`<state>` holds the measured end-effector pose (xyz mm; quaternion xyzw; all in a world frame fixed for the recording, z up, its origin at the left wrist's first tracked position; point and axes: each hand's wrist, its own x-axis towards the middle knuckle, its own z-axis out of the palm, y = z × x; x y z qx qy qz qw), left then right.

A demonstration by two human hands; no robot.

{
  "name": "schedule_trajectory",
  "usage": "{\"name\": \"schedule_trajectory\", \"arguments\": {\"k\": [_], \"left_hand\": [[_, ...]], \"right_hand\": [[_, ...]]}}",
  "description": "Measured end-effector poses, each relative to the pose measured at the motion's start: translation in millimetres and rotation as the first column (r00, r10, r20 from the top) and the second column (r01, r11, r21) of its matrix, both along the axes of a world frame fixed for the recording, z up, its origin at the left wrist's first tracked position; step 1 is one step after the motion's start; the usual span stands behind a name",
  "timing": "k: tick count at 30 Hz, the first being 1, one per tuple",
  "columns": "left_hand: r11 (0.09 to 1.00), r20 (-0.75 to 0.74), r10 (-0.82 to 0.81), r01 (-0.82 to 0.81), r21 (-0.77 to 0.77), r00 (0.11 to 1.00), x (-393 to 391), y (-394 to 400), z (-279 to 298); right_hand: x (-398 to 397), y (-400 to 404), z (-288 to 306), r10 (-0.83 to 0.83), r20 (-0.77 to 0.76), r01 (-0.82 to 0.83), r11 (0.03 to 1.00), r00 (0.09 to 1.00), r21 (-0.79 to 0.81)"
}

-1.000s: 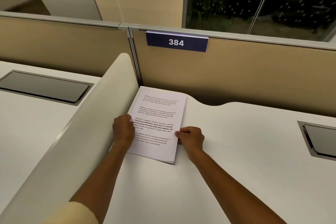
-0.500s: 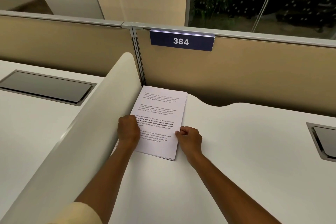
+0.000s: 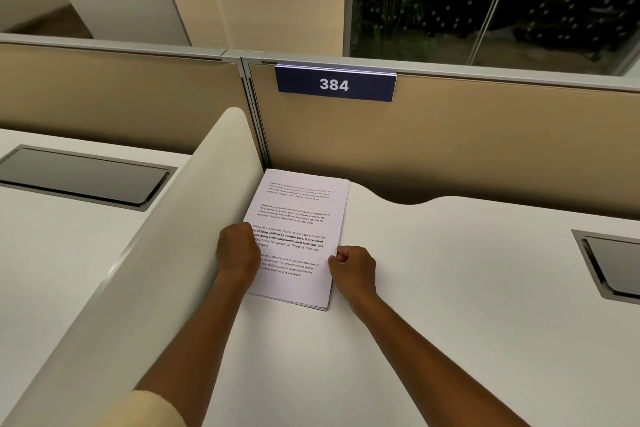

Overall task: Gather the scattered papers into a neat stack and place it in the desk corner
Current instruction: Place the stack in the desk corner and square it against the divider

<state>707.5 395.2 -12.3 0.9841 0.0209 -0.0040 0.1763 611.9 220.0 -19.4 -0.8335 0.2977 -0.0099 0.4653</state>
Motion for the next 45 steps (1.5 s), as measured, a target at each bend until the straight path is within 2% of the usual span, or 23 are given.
{"name": "schedule_trajectory", "arguments": {"k": [9,14,17,21,25,28,39,45], "left_hand": [[1.0,-0.023,0.023,-0.023,-0.007,0.999,0,0,2],[1.0,0.016,-0.021,0.021,-0.013,1.0,-16,-5,20],[0.996,0.078,-0.084,0.086,-0.026,0.993,-35,-12,31],[0.98,0.135,-0.168,0.18,-0.083,0.977,-67,-31,44],[0.963,0.167,-0.225,0.245,-0.116,0.96,-106,-60,57],[0.946,0.214,-0.269,0.299,-0.122,0.939,-137,-86,66],[0.871,0.206,-0.435,0.468,-0.152,0.877,-244,-192,93],[0.884,0.216,-0.402,0.438,-0.161,0.89,-288,-216,106]], "right_hand": [[-2,-3,-5,0.041,-0.022,-0.041,0.999,0.999,-0.01],[-23,-13,-3,-0.056,0.026,0.055,0.998,0.998,0.029],[-39,-29,8,-0.081,0.078,0.085,0.995,0.994,-0.047],[-70,-57,30,-0.01,0.126,0.035,0.979,0.992,-0.2],[-107,-87,56,0.035,0.165,0.031,0.924,0.986,-0.38],[-139,-112,74,0.037,0.19,0.055,0.889,0.981,-0.455],[-264,-196,113,-0.042,0.234,0.174,0.797,0.971,-0.579],[-302,-221,124,-0.005,0.237,0.147,0.797,0.972,-0.585]]}}
